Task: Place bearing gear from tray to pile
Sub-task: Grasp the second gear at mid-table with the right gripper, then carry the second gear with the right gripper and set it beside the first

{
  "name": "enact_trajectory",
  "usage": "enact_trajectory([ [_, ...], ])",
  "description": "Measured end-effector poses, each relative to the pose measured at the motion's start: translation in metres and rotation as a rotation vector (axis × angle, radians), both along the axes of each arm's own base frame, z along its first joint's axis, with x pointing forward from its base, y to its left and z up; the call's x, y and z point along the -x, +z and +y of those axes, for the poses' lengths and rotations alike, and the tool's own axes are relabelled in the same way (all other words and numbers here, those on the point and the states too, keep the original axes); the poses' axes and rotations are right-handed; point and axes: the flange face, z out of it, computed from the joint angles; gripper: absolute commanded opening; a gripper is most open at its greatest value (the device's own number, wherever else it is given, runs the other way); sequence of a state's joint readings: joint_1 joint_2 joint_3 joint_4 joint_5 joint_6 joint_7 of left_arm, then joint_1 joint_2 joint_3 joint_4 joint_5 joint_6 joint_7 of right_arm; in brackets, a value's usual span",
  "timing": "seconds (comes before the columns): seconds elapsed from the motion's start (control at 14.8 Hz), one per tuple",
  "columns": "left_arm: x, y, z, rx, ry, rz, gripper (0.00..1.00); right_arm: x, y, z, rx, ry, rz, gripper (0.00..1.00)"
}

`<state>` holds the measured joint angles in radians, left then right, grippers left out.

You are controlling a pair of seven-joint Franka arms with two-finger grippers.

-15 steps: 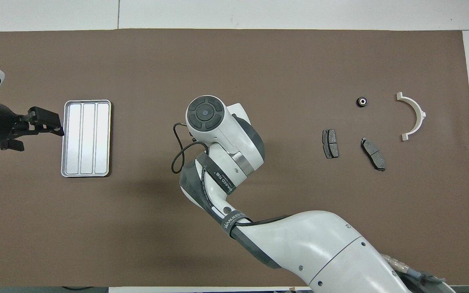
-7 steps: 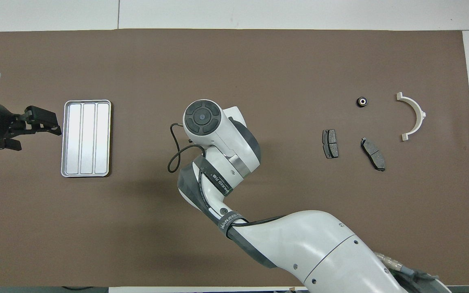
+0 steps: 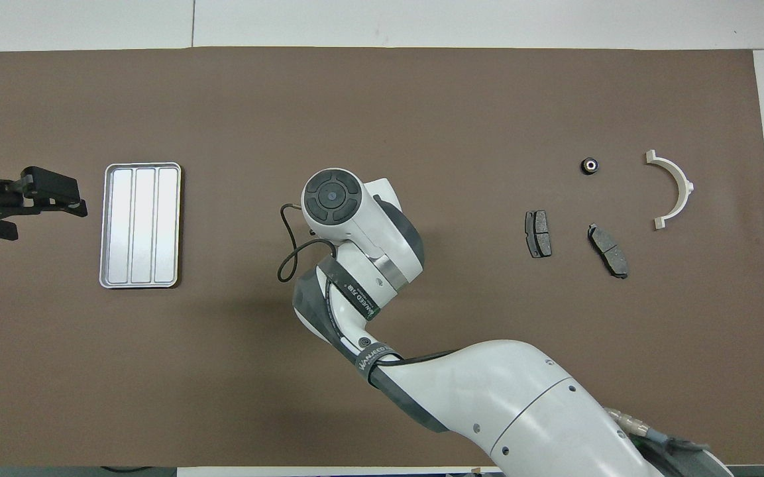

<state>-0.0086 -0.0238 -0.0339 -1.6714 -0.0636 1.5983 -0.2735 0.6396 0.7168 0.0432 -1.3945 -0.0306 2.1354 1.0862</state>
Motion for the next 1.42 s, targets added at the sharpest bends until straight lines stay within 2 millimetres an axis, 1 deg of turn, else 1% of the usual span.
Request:
enact_trajectory([
  [0.13, 0.000, 0.000, 0.000, 0.000, 0.000, 0.001, 1.00, 0.000, 0.003, 0.000, -0.002, -0.001, -0.003, 0.06],
  [0.2, 0.000, 0.000, -0.001, 0.000, -0.001, 0.001, 1.00, -0.001, 0.004, 0.000, -0.003, -0.002, -0.005, 0.00],
  [0.67, 0.000, 0.000, -0.004, 0.000, -0.007, 0.002, 1.00, -0.001, 0.004, -0.003, 0.010, -0.001, 0.002, 0.00],
  [0.74, 0.000, 0.000, -0.004, 0.000, -0.007, 0.002, 1.00, -0.003, 0.005, -0.009, 0.045, 0.003, 0.017, 0.00],
  [0.81, 0.000, 0.000, -0.004, 0.000, -0.007, 0.002, 1.00, -0.010, 0.012, -0.020, 0.080, 0.012, 0.036, 0.00],
  [0.88, 0.000, 0.000, -0.004, 0.000, -0.007, 0.002, 1.00, -0.022, 0.029, -0.036, 0.100, 0.035, 0.058, 0.00],
  [0.94, 0.000, 0.000, -0.004, 0.000, -0.007, 0.003, 1.00, -0.038, 0.053, -0.058, 0.110, 0.070, 0.076, 0.00],
  [1.01, 0.000, 0.000, -0.004, 0.000, -0.007, 0.003, 1.00, -0.054, 0.083, -0.086, 0.111, 0.116, 0.087, 0.00],
  [1.08, 0.000, 0.000, -0.004, 0.000, -0.007, 0.003, 1.00, -0.069, 0.112, -0.118, 0.105, 0.169, 0.089, 0.00],
  [1.15, 0.001, 0.000, -0.004, 0.000, -0.007, 0.003, 1.00, -0.080, 0.135, -0.150, 0.097, 0.221, 0.085, 0.00],
  [1.21, 0.001, 0.000, -0.004, 0.000, -0.007, 0.003, 1.00, -0.089, 0.150, -0.180, 0.092, 0.272, 0.086, 0.00],
  [1.28, 0.001, 0.000, -0.004, 0.000, -0.007, 0.003, 1.00, -0.097, 0.156, -0.207, 0.088, 0.317, 0.088, 0.00],
  [1.35, 0.001, 0.000, -0.004, 0.000, -0.007, 0.003, 1.00, -0.106, 0.155, -0.233, 0.084, 0.355, 0.093, 0.00],
  [1.42, 0.001, 0.000, -0.004, 0.000, -0.007, 0.003, 1.00, -0.114, 0.146, -0.259, 0.080, 0.388, 0.096, 0.00],
])
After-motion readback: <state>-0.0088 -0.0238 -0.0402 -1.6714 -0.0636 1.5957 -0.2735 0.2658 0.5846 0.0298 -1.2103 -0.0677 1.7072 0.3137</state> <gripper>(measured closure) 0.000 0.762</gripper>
